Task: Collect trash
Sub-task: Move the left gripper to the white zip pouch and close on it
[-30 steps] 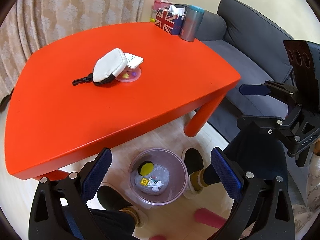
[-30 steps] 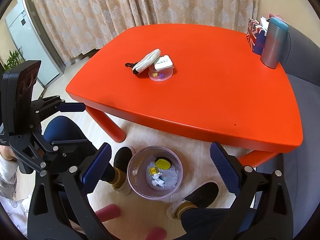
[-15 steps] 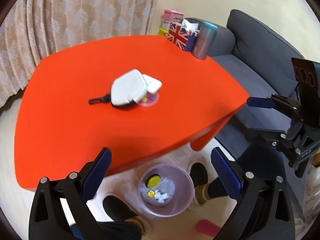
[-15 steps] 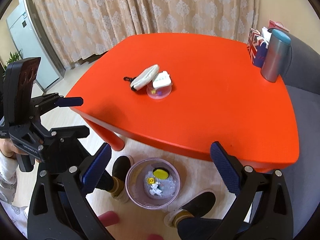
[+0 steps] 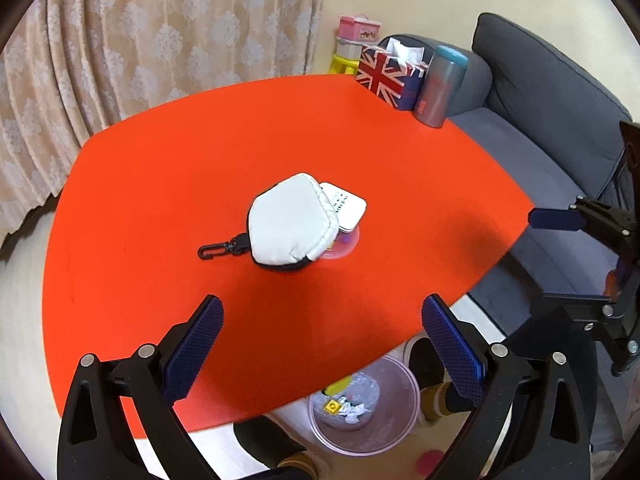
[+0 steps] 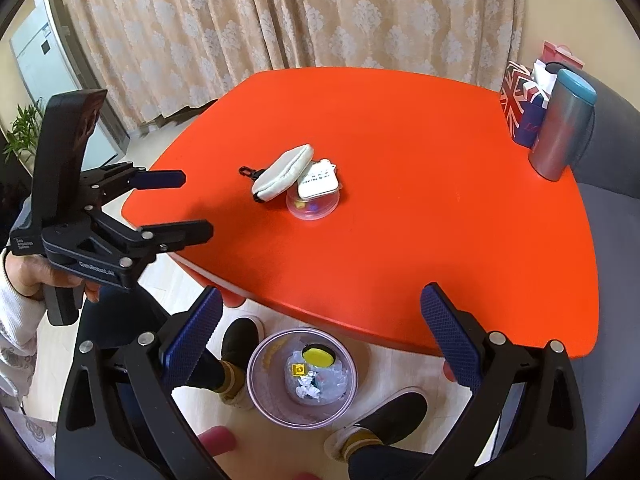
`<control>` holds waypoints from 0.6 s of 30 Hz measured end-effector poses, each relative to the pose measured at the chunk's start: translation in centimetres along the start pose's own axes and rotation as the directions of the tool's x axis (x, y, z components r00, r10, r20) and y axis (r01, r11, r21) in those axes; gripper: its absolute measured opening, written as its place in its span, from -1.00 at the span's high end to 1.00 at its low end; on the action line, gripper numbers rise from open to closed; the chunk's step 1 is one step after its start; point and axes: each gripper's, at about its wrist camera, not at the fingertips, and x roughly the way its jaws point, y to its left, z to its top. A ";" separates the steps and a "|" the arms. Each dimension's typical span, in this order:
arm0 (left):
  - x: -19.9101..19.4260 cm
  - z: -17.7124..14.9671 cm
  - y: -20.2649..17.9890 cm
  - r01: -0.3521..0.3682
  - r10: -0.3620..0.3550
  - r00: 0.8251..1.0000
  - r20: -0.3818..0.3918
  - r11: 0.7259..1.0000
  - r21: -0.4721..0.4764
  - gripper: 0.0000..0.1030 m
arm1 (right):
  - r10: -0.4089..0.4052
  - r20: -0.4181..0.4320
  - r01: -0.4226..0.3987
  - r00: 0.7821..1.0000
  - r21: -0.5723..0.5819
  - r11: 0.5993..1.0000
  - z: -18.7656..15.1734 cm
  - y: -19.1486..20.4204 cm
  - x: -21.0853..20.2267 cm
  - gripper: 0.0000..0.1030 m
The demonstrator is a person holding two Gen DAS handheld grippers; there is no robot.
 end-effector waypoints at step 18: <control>4.4 2.1 0.9 -0.054 0.055 0.998 -0.007 0.997 0.059 -0.85 | -0.022 -0.033 0.023 0.999 0.028 0.999 2.5 -2.4 2.4 -0.89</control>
